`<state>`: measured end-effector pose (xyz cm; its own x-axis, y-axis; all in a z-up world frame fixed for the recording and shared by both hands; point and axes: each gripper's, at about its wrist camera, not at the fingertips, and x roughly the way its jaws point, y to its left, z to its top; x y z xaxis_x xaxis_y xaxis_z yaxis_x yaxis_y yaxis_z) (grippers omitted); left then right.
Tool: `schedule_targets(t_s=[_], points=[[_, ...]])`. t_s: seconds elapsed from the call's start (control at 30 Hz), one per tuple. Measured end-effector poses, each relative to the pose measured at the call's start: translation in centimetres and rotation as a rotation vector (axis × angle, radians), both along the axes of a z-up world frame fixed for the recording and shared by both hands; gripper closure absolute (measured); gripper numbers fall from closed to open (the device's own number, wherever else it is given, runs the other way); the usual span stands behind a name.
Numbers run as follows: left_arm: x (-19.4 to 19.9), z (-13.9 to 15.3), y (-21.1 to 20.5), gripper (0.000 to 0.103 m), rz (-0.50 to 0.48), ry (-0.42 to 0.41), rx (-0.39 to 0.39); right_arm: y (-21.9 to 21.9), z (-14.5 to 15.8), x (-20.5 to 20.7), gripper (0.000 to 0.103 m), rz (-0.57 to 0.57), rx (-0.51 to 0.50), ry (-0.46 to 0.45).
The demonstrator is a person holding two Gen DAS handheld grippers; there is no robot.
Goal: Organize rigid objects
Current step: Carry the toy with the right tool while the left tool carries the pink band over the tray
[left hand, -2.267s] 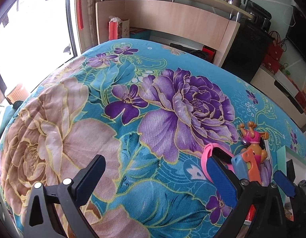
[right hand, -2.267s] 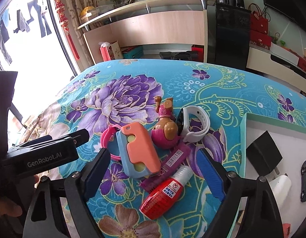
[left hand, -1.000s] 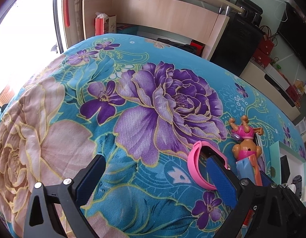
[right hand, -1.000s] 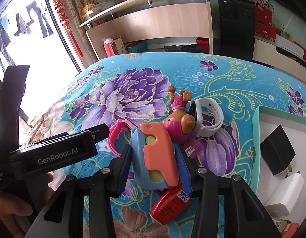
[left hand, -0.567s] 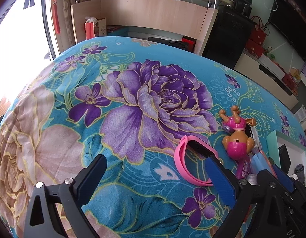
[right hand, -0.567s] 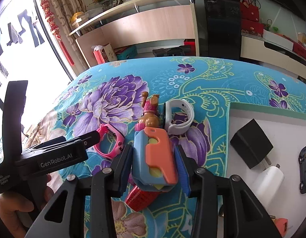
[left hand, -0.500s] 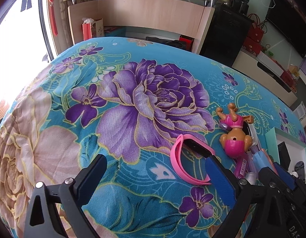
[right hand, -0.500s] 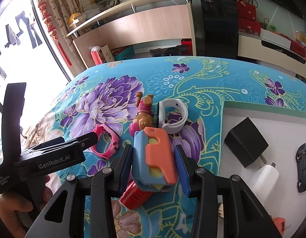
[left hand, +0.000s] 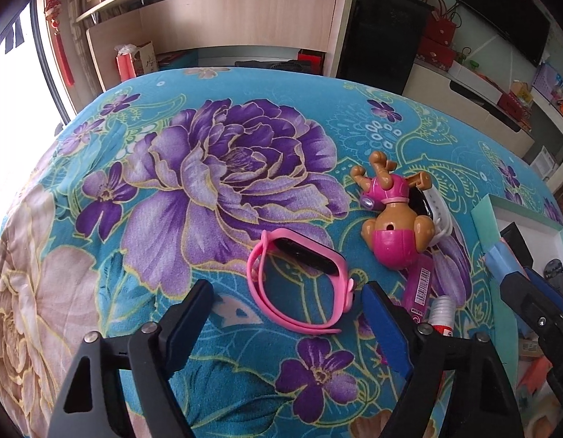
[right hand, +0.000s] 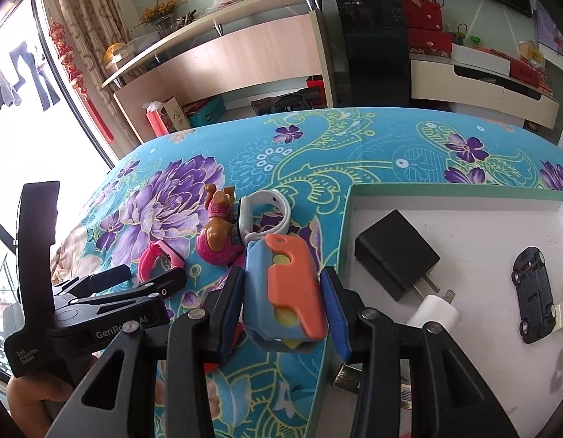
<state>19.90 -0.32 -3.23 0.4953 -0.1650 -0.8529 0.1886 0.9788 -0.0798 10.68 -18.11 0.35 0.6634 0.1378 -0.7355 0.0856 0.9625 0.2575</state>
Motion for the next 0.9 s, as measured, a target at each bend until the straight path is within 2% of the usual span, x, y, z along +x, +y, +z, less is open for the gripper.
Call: schedule_targets(t_s=[0.07,0.13,0.17,0.4,0.6,0.77,0.9], points=[[-0.1,0.0,-0.1,0.024,-0.001,-0.002,0.01,-0.3,0.1,-0.2,0.059,-0.008,0.003,-0.003],[-0.1,0.0,-0.2,0.039,-0.01,-0.002,-0.004,-0.6,0.2,-0.3,0.059,-0.015,0.006,-0.006],[-0.2,0.1,-0.2,0.041,-0.012,-0.001,-0.013,-0.8,0.2,-0.4,0.059,-0.018,0.008,-0.007],[-0.5,0.6,0.5,0.043,0.025,-0.028,-0.016,-1.6,0.6,-0.9,0.059,-0.036,0.015,-0.02],[-1.3,3.2,1.0,0.043,0.051,-0.106,-0.035,-2.4,1.3,-1.7,0.059,-0.057,0.018,-0.039],[-2.5,5.7,0.1,0.043,0.035,-0.178,-0.061,-3.5,2.2,-3.0,0.059,-0.088,0.015,-0.065],[-3.6,7.2,-1.7,0.043,-0.013,-0.22,-0.063,-4.9,2.8,-4.2,0.059,-0.124,0.008,-0.076]])
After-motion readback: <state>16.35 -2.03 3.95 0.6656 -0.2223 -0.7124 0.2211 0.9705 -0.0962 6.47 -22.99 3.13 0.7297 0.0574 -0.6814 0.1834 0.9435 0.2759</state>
